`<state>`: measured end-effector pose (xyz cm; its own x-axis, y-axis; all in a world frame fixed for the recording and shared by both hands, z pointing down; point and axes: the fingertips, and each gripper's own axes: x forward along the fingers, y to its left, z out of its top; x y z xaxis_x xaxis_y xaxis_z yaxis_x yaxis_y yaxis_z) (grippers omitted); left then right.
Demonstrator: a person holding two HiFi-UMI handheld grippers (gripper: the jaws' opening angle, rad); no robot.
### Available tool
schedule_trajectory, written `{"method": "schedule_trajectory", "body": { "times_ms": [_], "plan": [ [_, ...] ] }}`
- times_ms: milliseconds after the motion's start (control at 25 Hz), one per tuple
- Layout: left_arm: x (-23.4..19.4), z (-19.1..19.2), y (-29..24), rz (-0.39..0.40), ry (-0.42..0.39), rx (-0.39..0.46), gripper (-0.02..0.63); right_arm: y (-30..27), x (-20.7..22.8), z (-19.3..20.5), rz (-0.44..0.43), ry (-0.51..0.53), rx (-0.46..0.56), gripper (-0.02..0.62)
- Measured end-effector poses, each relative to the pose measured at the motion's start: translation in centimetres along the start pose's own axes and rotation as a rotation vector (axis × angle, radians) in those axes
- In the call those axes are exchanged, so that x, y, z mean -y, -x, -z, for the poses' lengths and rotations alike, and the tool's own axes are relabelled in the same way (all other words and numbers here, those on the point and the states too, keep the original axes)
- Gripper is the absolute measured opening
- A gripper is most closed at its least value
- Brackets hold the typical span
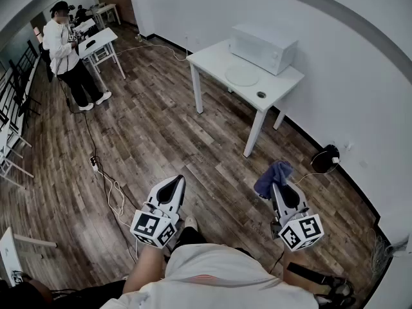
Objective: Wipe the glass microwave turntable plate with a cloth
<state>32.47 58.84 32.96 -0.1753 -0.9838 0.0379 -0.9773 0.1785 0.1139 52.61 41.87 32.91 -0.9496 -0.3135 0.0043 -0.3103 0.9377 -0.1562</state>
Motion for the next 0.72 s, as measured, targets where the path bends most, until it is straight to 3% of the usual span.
{"method": "schedule_trajectory", "body": {
  "times_ms": [320, 720],
  "plan": [
    [-1.3, 0.6, -5.5, 0.041, 0.01, 0.003, 0.011, -3.3, 2.8, 0.6, 0.018, 0.005, -0.016, 0.061],
    [-9.0, -0.4, -13.7, 0.106, 0.036, 0.002, 0.011, -13.7, 4.7, -0.5, 0.061, 0.035, -0.031, 0.061]
  ]
}}
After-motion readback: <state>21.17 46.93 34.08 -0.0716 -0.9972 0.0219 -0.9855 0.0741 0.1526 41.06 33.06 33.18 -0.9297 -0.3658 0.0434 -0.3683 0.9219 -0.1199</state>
